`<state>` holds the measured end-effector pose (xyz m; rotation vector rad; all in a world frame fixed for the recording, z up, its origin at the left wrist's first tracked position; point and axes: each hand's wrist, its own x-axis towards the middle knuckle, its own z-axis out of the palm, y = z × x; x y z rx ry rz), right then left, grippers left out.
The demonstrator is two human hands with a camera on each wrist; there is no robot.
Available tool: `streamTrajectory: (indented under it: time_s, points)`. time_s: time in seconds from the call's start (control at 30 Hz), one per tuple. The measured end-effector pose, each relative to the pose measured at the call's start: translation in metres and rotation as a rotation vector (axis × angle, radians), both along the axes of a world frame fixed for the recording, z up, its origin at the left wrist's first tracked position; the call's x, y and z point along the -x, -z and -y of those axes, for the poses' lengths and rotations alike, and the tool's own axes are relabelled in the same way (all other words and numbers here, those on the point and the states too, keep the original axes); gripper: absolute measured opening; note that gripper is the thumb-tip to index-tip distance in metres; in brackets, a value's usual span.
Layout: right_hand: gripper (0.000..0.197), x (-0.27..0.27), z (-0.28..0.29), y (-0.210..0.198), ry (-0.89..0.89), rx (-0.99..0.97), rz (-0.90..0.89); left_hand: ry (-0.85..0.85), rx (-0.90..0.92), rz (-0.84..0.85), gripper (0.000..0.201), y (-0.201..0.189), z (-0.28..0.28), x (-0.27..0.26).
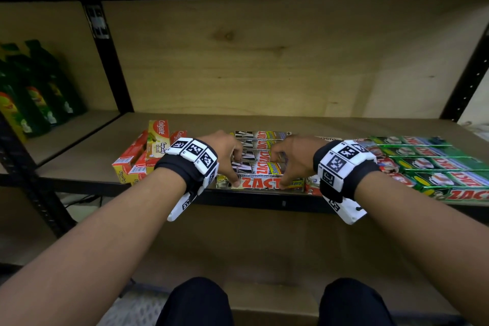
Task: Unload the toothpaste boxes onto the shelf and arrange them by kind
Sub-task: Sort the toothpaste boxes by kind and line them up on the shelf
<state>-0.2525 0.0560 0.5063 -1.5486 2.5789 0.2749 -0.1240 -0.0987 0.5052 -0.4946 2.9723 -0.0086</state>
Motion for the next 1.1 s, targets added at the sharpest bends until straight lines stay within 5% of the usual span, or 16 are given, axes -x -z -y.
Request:
streamTrajectory:
  time_s: [0.2,0.4,0.6,0.83,1.1]
  points:
    - [0.058,0.005,0.004,-0.009,-0.017,-0.067,0.064,-0.014,-0.013,0.003,0.058,0.000,0.001,0.003]
    - [0.027,0.036,0.021,-0.039,0.014,-0.010,0.120,-0.016,-0.021,-0.002,0.057,0.004,0.006,0.006]
    - [0.050,0.071,0.046,-0.017,0.095,-0.031,0.052,-0.015,-0.016,-0.002,0.058,0.006,0.011,0.011]
    - [0.055,0.078,0.065,-0.023,0.092,-0.161,0.044,0.002,-0.010,0.038,0.059,0.002,0.010,0.016]
    - [0.054,0.090,0.065,-0.016,0.078,-0.099,0.097,0.008,-0.145,0.078,0.066,0.001,0.019,0.020]
